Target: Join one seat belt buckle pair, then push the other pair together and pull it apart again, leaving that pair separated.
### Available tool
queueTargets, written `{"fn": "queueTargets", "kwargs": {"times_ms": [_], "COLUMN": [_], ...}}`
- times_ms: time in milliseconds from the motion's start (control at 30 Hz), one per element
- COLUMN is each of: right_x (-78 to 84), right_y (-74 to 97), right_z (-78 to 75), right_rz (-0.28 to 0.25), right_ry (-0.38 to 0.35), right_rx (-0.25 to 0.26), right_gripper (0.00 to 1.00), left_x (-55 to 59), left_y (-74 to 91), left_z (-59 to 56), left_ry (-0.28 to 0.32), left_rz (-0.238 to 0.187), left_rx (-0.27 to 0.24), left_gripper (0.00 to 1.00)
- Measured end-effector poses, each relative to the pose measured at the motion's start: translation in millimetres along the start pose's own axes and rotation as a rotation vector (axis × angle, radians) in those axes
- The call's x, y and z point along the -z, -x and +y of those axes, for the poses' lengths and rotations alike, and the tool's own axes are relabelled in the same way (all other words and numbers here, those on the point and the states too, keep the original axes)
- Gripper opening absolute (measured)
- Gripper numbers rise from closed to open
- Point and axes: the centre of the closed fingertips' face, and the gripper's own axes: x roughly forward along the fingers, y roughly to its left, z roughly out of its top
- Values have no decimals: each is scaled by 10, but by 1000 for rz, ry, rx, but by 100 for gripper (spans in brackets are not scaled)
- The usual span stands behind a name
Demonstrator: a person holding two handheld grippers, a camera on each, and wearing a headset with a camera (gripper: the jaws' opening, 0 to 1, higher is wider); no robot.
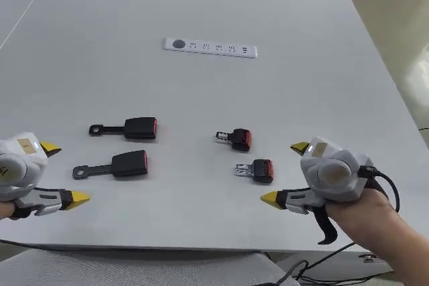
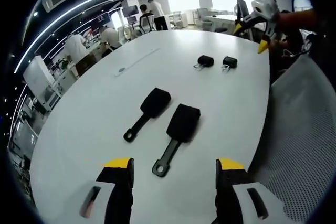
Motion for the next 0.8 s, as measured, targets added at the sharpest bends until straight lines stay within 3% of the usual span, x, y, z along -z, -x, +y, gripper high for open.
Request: {"fn": "queueTargets", "kwargs": {"times_ms": [100, 233, 300, 367, 700, 800], "right_x": [83, 119, 133, 138, 237, 254], "right_y": [-72, -143, -178, -208, -467, -542], "right_z": [-13, -63, -98, -109, -110, -141], "right_rz": [48, 67, 72, 74, 121, 133], "right_ry": [48, 91, 105, 127, 201, 200], "right_rx": [-17, -32, -41, -57, -183, -200], "right_gripper": [73, 70, 67, 64, 48, 45], "left_x": [27, 29, -25, -54, -177, -249], "left_y": [-115, -234, -285, -330, -600, -663], "left_z": [-9, -39, -19, -9, -26, -39], "left_ry": [-33, -93, -119, -134, -214, -245], "left_rz": [30, 61, 52, 57, 94, 85], "left_rx": [29, 70, 68, 78, 160, 178], "left_gripper": [64, 64, 61, 51, 48, 41]}}
